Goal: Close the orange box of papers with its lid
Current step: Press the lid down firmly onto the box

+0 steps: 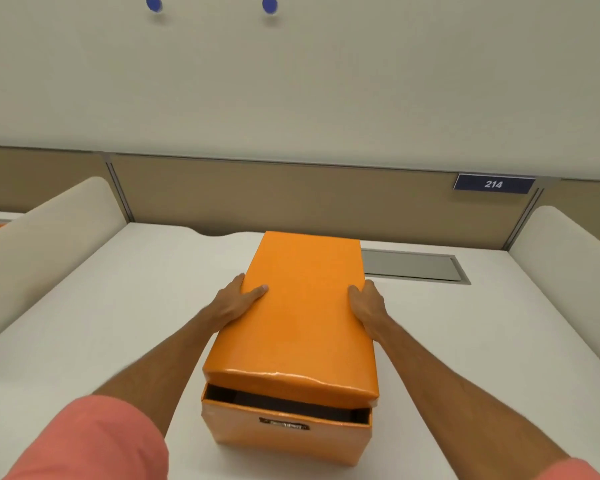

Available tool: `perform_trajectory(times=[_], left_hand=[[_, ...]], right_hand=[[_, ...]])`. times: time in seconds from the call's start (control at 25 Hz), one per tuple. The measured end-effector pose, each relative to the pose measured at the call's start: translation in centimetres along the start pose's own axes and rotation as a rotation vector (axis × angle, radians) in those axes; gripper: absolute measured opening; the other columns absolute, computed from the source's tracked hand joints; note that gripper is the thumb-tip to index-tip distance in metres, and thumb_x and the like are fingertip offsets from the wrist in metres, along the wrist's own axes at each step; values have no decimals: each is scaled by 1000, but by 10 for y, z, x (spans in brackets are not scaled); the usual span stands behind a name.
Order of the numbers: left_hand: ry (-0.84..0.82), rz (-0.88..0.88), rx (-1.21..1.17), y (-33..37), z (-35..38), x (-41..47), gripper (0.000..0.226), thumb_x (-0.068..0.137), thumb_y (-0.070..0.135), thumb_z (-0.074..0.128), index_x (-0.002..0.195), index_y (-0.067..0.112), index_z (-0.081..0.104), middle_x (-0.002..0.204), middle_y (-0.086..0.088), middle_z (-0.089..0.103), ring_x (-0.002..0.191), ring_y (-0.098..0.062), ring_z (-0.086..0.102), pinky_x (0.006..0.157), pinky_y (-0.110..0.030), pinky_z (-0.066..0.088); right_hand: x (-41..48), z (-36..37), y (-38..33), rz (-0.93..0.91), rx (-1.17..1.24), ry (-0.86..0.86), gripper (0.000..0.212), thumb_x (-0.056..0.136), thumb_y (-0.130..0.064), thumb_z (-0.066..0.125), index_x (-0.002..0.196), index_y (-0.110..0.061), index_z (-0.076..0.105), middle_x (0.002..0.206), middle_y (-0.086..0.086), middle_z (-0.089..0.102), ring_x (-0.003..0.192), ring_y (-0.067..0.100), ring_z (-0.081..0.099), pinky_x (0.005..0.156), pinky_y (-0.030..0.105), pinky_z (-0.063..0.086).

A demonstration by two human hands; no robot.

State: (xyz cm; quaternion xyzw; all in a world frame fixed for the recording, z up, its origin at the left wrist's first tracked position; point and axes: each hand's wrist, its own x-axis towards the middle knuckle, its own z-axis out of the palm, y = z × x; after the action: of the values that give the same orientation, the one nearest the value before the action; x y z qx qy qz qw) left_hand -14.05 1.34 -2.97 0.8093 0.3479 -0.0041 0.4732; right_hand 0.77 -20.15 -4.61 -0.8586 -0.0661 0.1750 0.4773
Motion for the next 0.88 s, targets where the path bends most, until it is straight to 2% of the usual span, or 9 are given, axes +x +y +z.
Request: perform_trajectory(times=[0.12, 0.28, 0.56, 0.88], left_hand=[[60, -39, 70, 0, 5, -8, 80, 88, 64, 46, 150, 18, 24, 148, -15, 42, 128, -39, 48, 106, -54, 42], [41, -69, 109, -3, 4, -17, 80, 88, 64, 44, 149, 15, 25, 149, -16, 41, 130, -40, 47, 106, -54, 41], [-23, -4, 32, -23, 6, -40, 79, 89, 63, 43, 150, 17, 20, 149, -15, 40, 128, -40, 49, 104, -56, 43], [93, 92, 101, -37, 18, -48, 75, 90, 61, 42, 144, 11, 30, 143, -18, 47, 124, -40, 53, 100, -54, 45]], right_hand=[[-8, -2, -3, 24, -16, -13, 43, 101, -26, 38, 137, -2, 38, 135, 19, 50, 119, 36, 52, 93, 43, 46], [-27, -4, -2, 53, -44, -20, 47, 102, -30, 39, 139, -3, 33, 139, 20, 47, 123, 37, 51, 99, 48, 46], [-70, 1, 12, 62, -153, 13, 64, 99, -47, 39, 147, -7, 23, 146, 20, 43, 128, 41, 49, 105, 55, 43], [-89, 8, 27, 4, -346, 80, 66, 98, -54, 33, 147, -10, 24, 142, 19, 48, 123, 40, 53, 100, 53, 45]])
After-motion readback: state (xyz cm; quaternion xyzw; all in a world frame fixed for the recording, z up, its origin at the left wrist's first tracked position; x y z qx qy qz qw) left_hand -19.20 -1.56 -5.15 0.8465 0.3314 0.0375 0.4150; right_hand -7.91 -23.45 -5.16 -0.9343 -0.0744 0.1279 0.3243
